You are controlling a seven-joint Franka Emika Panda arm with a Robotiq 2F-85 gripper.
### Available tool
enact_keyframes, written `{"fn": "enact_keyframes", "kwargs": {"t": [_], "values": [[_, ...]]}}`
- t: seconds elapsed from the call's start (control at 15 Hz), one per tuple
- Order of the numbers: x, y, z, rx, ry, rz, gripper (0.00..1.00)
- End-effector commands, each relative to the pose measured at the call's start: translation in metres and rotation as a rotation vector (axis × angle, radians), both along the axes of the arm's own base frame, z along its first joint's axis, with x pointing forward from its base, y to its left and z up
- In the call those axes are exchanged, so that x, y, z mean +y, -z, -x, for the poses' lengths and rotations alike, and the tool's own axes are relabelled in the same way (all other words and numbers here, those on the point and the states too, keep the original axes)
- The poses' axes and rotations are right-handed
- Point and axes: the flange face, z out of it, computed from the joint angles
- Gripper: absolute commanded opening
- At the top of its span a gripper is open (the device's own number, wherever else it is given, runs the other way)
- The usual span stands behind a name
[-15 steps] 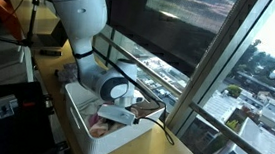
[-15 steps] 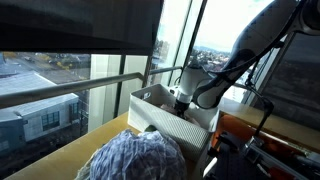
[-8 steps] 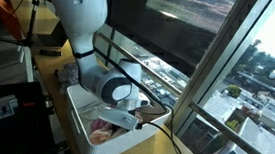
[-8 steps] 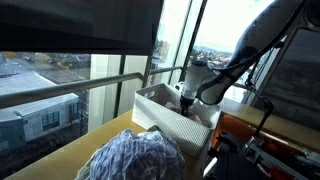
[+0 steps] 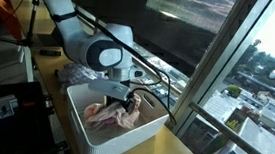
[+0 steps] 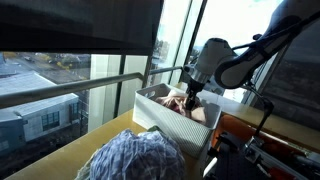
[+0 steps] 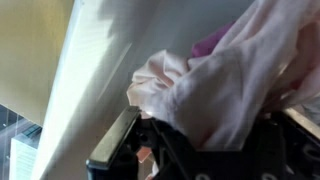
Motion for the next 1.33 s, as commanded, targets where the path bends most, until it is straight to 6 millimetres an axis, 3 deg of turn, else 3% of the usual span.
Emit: {"fn": "enact_keyframes", "kwargs": {"t": [0.0,0.4,0.87,0.93,1.07,1.27], "values": [[0.032,-0.082,0.015,-0.073,-0.018,-0.002,0.00],[0.097,-0.223,0.016,-0.220,-0.080,0.004,0.00],[0.219,-0.377,0.037,-0.372,-0.214,0.027,0.00],[0.245,-0.390,0.043,-0.377,-0.233,0.028,0.00],[0.276,-0.391,0.049,-0.372,-0.261,0.034,0.00],[0.305,-0.361,0.058,-0.322,-0.283,0.026,0.00]]}}
